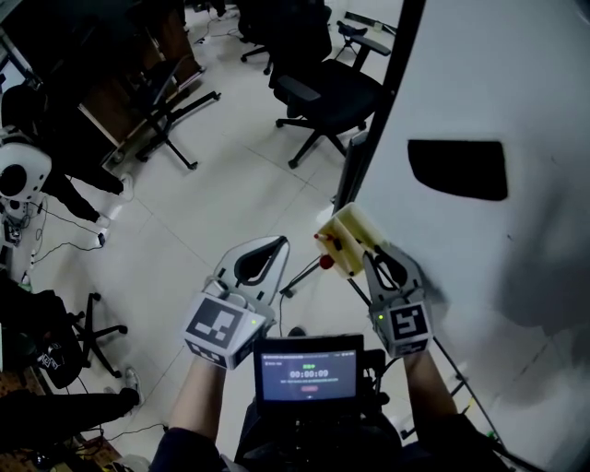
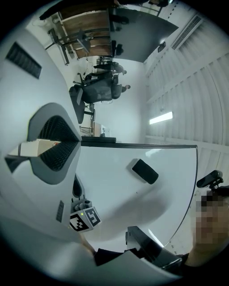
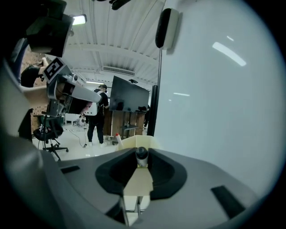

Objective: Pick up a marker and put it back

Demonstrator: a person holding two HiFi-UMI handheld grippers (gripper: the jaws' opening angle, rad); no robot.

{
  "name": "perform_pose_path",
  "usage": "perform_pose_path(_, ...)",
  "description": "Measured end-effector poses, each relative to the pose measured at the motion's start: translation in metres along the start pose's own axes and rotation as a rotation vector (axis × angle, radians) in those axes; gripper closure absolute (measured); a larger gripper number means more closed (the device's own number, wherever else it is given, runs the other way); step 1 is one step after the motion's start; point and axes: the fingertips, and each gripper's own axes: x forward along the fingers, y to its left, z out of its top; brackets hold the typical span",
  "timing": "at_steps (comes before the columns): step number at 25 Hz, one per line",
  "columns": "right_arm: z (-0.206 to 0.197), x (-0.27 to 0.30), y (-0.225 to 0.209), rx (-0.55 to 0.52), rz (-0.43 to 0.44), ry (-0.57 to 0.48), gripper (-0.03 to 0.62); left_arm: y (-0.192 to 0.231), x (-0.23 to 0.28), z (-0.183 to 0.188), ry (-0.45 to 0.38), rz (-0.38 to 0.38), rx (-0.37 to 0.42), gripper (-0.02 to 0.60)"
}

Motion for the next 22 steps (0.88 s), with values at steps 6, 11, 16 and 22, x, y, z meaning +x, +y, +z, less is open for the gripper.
perform_pose_path(6, 0.016, -0.004, 0.001, -0.008, 0.022, -0.036, 0.505, 0.002, 0.002, 0.003, -0.009, 0.002, 0.01, 0.584)
perform_pose_path(11, 0.054, -0.015, 0.009, -0.078, 0.046, -0.111, 0.505, 0.006, 0.003, 0.011, -0.024, 0.006, 0.013, 0.584)
perform_pose_path(16, 0.098, -0.025, 0.014, -0.113, 0.063, -0.174, 0.505, 0.013, 0.005, 0.026, -0.058, 0.016, 0.025, 0.584)
perform_pose_path(22, 0.151, -0.035, 0.023, -0.141, 0.107, -0.265, 0.505, 0.023, -0.004, 0.06, -0.121, 0.033, 0.077, 0.584)
